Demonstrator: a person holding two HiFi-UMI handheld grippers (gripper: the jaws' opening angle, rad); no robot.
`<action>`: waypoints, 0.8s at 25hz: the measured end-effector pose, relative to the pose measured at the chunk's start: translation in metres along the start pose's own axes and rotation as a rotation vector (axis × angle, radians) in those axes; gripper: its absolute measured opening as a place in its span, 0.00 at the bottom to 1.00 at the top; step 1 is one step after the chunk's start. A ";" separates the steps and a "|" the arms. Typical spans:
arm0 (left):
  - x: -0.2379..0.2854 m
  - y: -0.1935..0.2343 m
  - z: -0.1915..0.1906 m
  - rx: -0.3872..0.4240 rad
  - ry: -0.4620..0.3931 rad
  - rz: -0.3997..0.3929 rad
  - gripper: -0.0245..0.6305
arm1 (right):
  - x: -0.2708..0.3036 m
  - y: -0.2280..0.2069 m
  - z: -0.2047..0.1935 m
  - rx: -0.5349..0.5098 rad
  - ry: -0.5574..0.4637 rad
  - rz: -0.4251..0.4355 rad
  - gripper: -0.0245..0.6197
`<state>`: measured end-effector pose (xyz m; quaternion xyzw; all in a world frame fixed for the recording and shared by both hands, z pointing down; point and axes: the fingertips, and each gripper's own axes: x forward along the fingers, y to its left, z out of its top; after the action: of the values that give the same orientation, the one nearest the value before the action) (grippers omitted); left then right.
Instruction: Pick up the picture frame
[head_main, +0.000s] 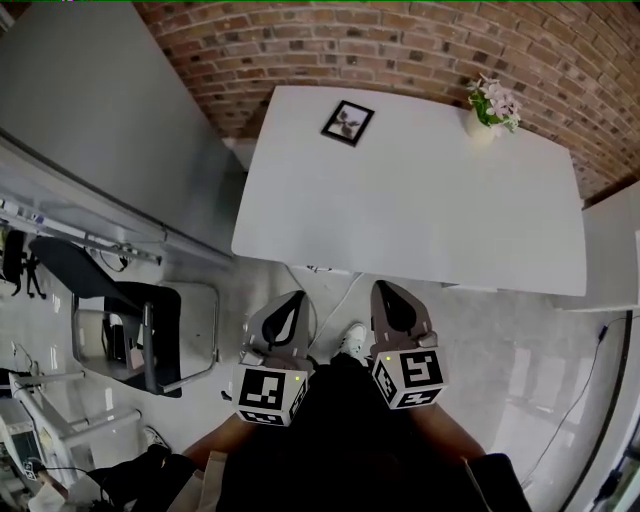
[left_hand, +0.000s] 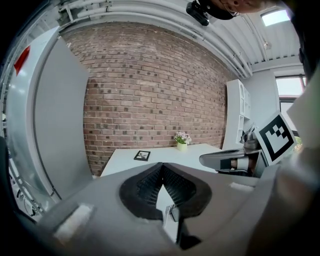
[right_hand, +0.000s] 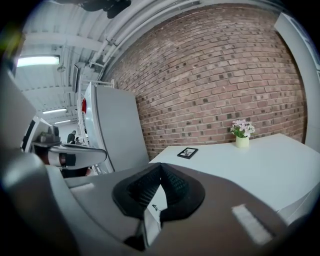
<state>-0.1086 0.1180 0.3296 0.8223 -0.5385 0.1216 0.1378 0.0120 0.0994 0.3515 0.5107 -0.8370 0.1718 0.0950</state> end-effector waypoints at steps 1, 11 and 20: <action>0.004 -0.004 0.000 0.001 0.003 -0.006 0.04 | 0.000 -0.004 0.002 0.002 -0.005 -0.004 0.04; 0.046 -0.026 0.011 0.025 0.008 -0.081 0.04 | -0.001 -0.036 0.005 0.030 -0.006 -0.054 0.04; 0.102 -0.014 0.030 0.042 0.010 -0.146 0.04 | 0.040 -0.060 0.018 0.044 0.011 -0.093 0.04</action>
<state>-0.0541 0.0260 0.3357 0.8614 -0.4739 0.1268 0.1315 0.0470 0.0343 0.3592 0.5502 -0.8078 0.1883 0.0965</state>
